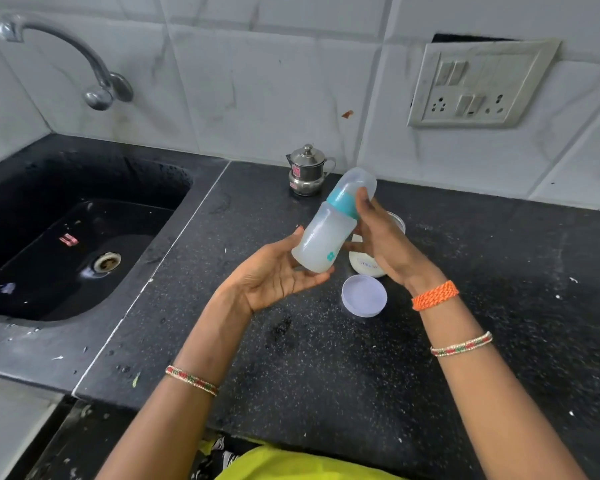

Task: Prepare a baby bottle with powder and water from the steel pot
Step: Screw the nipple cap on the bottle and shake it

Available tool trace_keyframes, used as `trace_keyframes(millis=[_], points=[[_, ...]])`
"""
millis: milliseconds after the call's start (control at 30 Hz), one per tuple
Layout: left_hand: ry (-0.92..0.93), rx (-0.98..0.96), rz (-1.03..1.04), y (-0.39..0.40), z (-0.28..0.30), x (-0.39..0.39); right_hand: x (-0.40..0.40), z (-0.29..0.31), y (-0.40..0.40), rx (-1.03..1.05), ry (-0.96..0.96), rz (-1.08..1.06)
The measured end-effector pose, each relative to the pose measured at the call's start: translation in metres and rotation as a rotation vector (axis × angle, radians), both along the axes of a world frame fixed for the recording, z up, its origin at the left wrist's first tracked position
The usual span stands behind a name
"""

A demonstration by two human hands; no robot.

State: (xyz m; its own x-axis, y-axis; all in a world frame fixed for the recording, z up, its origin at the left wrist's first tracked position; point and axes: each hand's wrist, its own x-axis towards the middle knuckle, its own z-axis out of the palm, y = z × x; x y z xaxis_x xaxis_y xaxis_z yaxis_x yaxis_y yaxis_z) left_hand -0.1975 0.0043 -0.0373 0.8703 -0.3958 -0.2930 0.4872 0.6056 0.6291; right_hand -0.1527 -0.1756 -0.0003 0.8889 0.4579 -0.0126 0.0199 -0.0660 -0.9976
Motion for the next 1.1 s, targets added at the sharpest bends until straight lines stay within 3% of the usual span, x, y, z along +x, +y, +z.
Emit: trace_keyframes(millis=[167,267,367,400,500,533,567,667,800,933,1000,1100], points=[[-0.096,0.001,0.153,-0.008,0.003,0.001,-0.002,0.001,0.006,0.039,-0.005,-0.144],[-0.192,0.101,0.249,-0.016,0.007,0.003,-0.005,-0.006,0.015,0.039,-0.183,-0.245],[-0.293,0.149,0.201,-0.013,0.007,0.003,-0.007,-0.001,0.018,0.022,-0.306,-0.282],[-0.315,0.138,0.174,-0.009,0.006,0.002,-0.004,0.007,0.016,0.145,-0.256,-0.343],[-0.311,0.169,0.226,0.012,0.007,0.001,0.006,0.034,0.008,0.836,-0.022,-0.734],[-0.291,0.164,0.267,0.019,0.006,0.001,0.009,0.036,0.006,0.946,-0.019,-0.784],[-0.273,0.148,0.294,0.026,0.006,0.000,0.005,0.040,0.005,0.900,-0.052,-0.722],[-0.259,0.146,0.296,0.036,0.007,0.006,-0.016,0.035,0.010,0.482,-0.241,-0.237],[-0.320,0.128,0.285,0.031,0.012,0.008,-0.003,0.026,0.011,0.688,-0.130,-0.354],[-0.372,0.344,0.093,0.015,0.013,0.006,-0.004,0.001,0.019,0.044,-0.161,-0.066],[-0.341,0.385,0.066,0.011,0.006,0.005,-0.005,-0.009,0.022,-0.044,-0.128,-0.041],[-0.334,0.287,0.096,0.016,-0.005,0.002,-0.003,-0.007,0.021,-0.026,0.027,0.050]])
